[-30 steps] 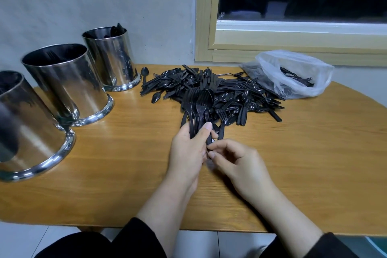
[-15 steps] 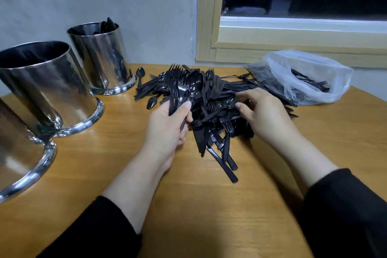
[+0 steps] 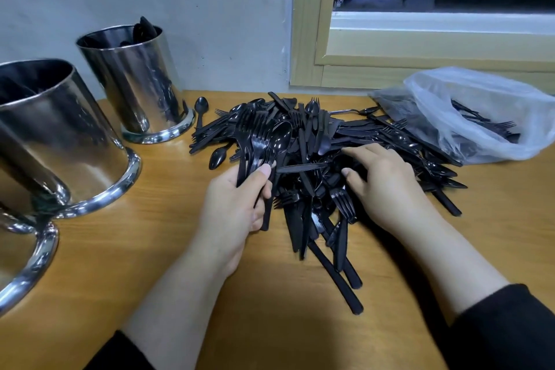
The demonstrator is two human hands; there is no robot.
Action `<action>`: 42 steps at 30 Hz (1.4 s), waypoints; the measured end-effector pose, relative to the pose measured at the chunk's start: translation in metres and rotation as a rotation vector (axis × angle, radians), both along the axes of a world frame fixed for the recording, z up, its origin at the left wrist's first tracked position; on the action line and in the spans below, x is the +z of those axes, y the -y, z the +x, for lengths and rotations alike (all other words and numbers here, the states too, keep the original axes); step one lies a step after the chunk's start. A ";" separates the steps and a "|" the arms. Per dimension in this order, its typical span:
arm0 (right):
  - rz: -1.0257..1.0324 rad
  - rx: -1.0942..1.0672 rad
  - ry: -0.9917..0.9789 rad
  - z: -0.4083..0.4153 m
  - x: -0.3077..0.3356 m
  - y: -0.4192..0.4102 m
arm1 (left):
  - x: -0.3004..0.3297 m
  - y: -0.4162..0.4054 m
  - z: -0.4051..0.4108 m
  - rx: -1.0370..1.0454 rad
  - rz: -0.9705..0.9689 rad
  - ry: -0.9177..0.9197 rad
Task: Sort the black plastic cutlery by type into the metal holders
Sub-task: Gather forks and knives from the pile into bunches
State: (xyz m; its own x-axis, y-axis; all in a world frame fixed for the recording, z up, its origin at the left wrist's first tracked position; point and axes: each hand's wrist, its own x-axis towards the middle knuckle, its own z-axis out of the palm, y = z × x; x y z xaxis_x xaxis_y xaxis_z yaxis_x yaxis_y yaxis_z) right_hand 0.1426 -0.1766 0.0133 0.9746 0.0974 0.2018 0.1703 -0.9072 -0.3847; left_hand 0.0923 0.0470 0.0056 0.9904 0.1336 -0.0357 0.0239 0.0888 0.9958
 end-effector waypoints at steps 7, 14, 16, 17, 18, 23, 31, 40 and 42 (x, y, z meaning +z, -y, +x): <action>0.158 0.010 0.125 0.001 -0.004 0.004 | 0.006 0.001 -0.002 0.031 -0.024 0.001; 0.337 0.199 0.412 -0.008 0.021 0.012 | 0.009 -0.006 -0.003 0.138 0.159 0.131; 0.362 0.304 0.386 -0.015 0.023 0.009 | 0.010 -0.003 -0.004 0.112 0.186 0.156; 0.371 0.327 0.375 -0.018 0.023 0.006 | 0.011 -0.002 -0.005 0.091 0.216 0.164; 0.381 0.329 0.373 -0.020 0.022 0.003 | 0.012 0.001 -0.006 0.066 0.244 0.164; 0.417 0.265 0.356 -0.022 0.018 -0.008 | 0.014 0.006 -0.012 -0.081 0.233 0.106; 0.578 0.246 0.180 -0.028 0.016 -0.020 | 0.016 0.012 -0.017 -0.282 0.082 -0.001; 0.714 0.210 0.081 -0.031 0.018 -0.019 | 0.015 0.011 -0.017 -0.392 0.006 -0.089; 0.722 0.178 0.072 -0.029 0.017 -0.019 | 0.014 0.011 -0.016 -0.331 0.009 -0.063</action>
State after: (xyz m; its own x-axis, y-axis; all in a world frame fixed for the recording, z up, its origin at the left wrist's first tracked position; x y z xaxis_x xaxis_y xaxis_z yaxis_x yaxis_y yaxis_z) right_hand 0.1131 -0.1580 0.0306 0.9383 0.0718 0.3383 0.3386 -0.3891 -0.8567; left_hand 0.0760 0.0359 0.0199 0.9761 -0.1938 -0.0981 0.1111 0.0576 0.9921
